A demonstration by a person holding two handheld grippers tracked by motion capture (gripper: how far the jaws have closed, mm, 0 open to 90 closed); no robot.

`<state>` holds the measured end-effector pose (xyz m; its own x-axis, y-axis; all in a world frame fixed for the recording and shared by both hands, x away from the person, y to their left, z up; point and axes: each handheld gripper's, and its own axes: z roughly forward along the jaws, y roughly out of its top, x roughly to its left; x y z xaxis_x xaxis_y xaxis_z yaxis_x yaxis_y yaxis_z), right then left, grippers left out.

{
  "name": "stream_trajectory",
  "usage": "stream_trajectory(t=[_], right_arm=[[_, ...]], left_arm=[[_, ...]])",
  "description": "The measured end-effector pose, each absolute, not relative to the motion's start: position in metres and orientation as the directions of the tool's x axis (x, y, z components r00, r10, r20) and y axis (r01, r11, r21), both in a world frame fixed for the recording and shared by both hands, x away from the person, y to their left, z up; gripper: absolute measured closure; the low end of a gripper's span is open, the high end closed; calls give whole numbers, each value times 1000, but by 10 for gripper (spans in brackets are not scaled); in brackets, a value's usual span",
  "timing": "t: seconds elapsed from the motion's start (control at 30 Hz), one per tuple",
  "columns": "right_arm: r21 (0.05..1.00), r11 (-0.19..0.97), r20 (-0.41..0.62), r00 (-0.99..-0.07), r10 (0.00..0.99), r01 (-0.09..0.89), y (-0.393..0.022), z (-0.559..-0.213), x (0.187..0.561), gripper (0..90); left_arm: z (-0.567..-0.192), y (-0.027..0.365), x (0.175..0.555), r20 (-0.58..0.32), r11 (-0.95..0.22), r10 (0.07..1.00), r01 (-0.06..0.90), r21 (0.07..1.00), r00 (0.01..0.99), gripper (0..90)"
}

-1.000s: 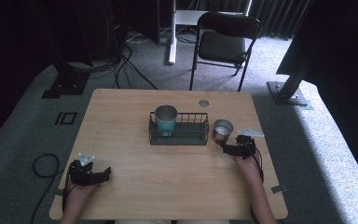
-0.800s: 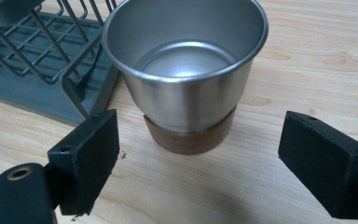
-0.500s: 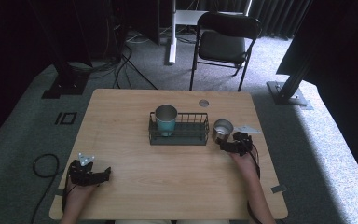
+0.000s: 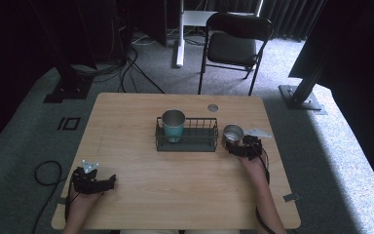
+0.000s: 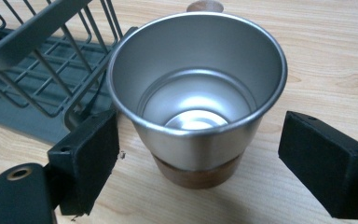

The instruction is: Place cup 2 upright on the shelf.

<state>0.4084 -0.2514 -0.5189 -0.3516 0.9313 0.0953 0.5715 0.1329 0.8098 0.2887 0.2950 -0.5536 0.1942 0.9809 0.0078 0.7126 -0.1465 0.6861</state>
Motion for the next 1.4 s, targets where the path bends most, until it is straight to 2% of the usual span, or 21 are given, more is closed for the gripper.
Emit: stream_trajectory(t=[1.17, 1.4], right_arm=[[825, 116, 91, -332, 939, 553, -239, -521, 429, 121], [831, 102, 80, -298, 951, 548, -239, -517, 428, 180]], left_arm=[[-554, 295, 289, 8, -147, 981, 713, 686, 194, 12], [-554, 295, 289, 8, -146, 981, 713, 686, 194, 12]])
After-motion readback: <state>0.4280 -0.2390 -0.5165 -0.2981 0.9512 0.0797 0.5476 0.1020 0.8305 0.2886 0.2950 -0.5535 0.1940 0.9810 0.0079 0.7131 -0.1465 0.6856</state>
